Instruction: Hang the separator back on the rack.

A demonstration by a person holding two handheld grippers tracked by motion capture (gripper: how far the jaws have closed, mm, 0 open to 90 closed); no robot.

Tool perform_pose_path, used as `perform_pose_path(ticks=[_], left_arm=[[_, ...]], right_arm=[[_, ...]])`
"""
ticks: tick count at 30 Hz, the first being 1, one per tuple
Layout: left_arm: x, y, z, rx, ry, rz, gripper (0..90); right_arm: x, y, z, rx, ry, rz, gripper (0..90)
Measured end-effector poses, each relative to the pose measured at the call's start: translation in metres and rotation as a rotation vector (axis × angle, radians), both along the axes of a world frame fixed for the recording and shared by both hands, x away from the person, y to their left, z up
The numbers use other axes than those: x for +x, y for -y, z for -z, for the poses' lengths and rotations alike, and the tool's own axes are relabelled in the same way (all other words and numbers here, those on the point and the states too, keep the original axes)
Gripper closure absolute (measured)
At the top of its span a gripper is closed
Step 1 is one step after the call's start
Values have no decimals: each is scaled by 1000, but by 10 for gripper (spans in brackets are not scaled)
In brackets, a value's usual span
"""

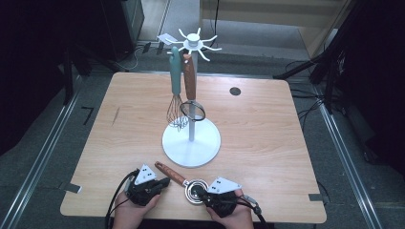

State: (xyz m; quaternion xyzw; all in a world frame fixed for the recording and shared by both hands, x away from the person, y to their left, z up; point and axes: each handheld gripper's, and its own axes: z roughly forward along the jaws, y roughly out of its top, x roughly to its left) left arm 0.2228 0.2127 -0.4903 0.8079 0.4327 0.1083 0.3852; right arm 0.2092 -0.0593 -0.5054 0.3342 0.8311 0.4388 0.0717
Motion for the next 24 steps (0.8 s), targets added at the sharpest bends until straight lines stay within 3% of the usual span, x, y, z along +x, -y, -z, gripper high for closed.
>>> perform_pose_path(ticks=[21,24], left_arm=[[7,-11,0,-8,6,-38,900],[7,-11,0,-8,9,-40,900]], right_arm=[[-1,48,-2,-22,-29,12,900],[0,51,-4,-19,-33,26,838]])
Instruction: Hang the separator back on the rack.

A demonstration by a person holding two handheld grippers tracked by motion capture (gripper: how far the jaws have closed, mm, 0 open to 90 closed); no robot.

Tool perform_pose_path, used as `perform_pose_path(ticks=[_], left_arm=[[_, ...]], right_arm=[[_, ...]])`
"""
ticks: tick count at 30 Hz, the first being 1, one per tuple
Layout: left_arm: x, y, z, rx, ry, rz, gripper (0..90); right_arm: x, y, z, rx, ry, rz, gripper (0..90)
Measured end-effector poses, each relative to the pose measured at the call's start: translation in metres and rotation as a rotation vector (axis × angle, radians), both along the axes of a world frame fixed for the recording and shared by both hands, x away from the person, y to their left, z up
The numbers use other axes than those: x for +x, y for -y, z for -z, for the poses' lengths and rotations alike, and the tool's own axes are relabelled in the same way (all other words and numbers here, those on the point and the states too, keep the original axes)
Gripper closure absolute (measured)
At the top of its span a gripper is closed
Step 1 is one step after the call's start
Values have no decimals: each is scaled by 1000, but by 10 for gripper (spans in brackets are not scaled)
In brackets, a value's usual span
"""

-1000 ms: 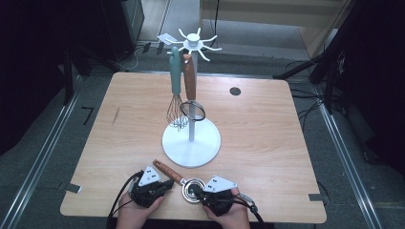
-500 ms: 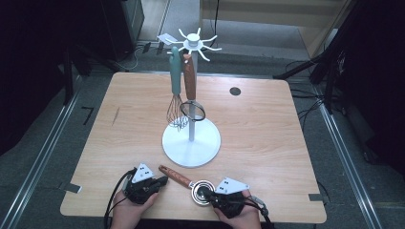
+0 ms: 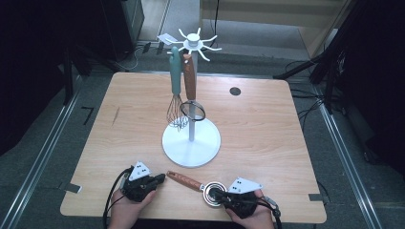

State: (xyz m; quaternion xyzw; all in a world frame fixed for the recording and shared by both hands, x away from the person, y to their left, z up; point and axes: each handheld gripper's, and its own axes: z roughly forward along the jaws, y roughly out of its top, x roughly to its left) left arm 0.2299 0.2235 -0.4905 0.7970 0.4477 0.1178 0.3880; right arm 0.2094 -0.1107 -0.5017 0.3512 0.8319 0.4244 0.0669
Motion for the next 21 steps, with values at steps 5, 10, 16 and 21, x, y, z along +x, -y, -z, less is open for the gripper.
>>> perform_pose_path(ticks=[5,10,16,21], left_arm=[[1,-1,-1,0,0,0,900],[2,-3,-1,-4,2,-8,900],[2,-7,-1,-12,13,-11,900],[3,-19,-5,-48,45,-52,823]], right_arm=[[2,-2,-8,27,3,1,792],[7,-13,-21,48,40,-4,739],[23,-33,-31,23,43,-62,678],[33,-48,-27,-22,12,-103,652]])
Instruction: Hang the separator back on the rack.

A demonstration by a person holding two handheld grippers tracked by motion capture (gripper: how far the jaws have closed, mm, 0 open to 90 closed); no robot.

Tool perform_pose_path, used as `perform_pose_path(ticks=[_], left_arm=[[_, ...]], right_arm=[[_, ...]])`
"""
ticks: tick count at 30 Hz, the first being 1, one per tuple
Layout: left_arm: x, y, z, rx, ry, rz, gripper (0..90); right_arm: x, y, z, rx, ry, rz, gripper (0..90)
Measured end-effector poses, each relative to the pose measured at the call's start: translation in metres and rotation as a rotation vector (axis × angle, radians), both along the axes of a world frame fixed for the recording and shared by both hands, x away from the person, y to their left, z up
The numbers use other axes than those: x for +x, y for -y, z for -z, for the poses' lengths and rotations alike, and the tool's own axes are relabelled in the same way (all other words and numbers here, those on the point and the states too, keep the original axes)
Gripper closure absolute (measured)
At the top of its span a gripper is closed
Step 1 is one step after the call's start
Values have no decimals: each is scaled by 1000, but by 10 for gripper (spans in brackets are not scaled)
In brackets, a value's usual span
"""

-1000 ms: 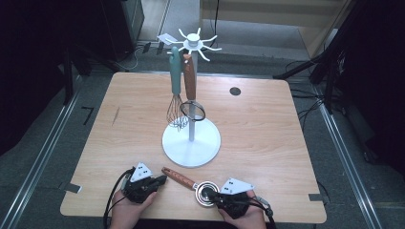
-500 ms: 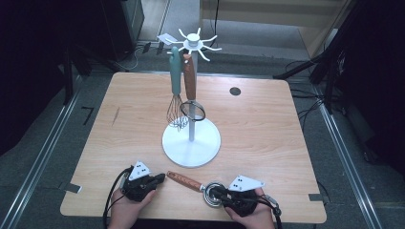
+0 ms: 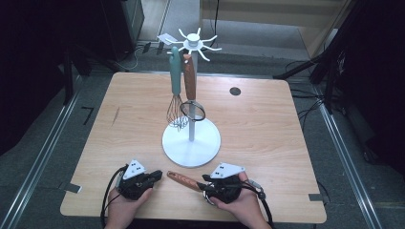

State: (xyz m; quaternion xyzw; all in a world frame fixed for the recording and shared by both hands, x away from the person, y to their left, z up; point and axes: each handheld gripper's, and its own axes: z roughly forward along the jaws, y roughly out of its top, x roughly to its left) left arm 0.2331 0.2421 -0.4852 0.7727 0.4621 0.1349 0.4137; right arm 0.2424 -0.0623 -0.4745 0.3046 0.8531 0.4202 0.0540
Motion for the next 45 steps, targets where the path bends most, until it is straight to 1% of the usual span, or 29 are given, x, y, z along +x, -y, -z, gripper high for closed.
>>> perform_pose_path(ticks=[2,5,7,10,12,13,14,16,17,19,21,24,27,29,32,36,40,45], left_arm=[[1,-7,-2,-12,18,-27,755],[5,-20,-3,-36,34,-81,607],[7,-30,-4,-23,37,-116,513],[10,-46,-5,-19,58,-170,446],[13,-58,-5,-12,71,-218,394],[14,-63,-6,-9,73,-244,375],[16,-69,-6,-3,67,-271,360],[20,-80,-5,13,58,-319,325],[21,-86,-6,15,53,-338,321],[22,-96,-6,5,53,-371,321],[22,-104,-7,-5,58,-404,323],[22,-112,-7,-13,58,-433,325],[23,-117,-7,-19,60,-458,324],[23,-121,-7,-27,62,-470,321],[23,-126,-8,-25,58,-482,316],[25,-131,-6,-35,59,-505,316],[25,-133,-6,-32,56,-513,316],[26,-135,-5,-39,56,-523,317]], right_arm=[[1,-6,2,-24,-1,-21,638],[2,-13,4,-49,-4,-37,634],[2,-16,7,-66,-4,-42,634],[1,-17,10,-89,-1,-49,635],[0,-18,12,-102,1,-53,657],[0,-18,13,-110,8,-56,679],[-2,-19,14,-115,11,-49,683],[-2,-17,15,-99,12,-48,690],[-3,-16,16,-89,2,-45,695],[-4,-14,16,-79,1,-54,702],[-6,-11,17,-81,6,-57,703],[-8,-7,18,-94,8,-66,710],[-10,-2,18,-90,3,-61,711],[-12,3,18,-94,1,-56,711],[-14,12,18,-94,-5,-56,711],[-12,29,19,-84,-20,-17,711],[-9,45,20,-86,-16,18,711],[-8,61,21,-74,-35,51,712]])
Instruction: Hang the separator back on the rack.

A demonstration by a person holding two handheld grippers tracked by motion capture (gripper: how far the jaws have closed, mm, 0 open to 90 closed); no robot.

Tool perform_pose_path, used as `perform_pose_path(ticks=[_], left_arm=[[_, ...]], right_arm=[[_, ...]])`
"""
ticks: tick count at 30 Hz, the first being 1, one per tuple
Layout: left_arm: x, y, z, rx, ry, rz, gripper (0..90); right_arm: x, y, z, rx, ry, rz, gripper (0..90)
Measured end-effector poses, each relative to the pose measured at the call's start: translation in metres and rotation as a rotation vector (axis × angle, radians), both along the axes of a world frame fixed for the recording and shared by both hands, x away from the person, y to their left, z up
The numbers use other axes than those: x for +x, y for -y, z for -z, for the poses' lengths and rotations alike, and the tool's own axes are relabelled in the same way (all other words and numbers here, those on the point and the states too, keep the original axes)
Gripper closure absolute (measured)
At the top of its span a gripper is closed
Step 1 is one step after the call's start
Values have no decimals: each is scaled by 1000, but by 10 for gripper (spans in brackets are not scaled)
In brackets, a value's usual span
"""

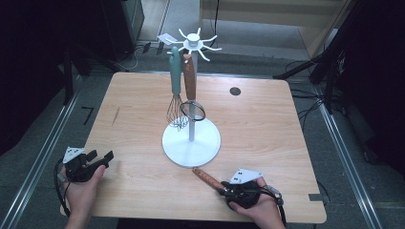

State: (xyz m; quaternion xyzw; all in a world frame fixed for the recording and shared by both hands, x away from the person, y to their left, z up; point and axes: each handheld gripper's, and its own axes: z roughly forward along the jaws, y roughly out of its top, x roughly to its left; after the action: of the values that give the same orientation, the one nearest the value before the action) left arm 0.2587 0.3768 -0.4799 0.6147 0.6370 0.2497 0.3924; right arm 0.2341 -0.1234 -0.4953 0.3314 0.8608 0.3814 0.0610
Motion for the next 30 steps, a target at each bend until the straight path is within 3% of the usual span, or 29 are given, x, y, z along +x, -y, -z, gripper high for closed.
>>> perform_pose_path(ticks=[11,17,21,25,28,30], left_arm=[[2,1,1,2,11,-15,318],[3,2,1,-1,11,-6,318],[3,2,1,-1,14,1,318],[3,3,1,7,12,8,318],[3,3,1,8,15,9,318],[3,3,1,6,13,7,318]], right_arm=[[12,34,0,1,-8,71,710],[19,51,0,-4,-11,181,715],[22,54,-2,-10,-7,211,717],[22,57,-8,8,2,232,713],[22,61,-16,75,2,251,705],[23,62,-21,88,9,261,699]])
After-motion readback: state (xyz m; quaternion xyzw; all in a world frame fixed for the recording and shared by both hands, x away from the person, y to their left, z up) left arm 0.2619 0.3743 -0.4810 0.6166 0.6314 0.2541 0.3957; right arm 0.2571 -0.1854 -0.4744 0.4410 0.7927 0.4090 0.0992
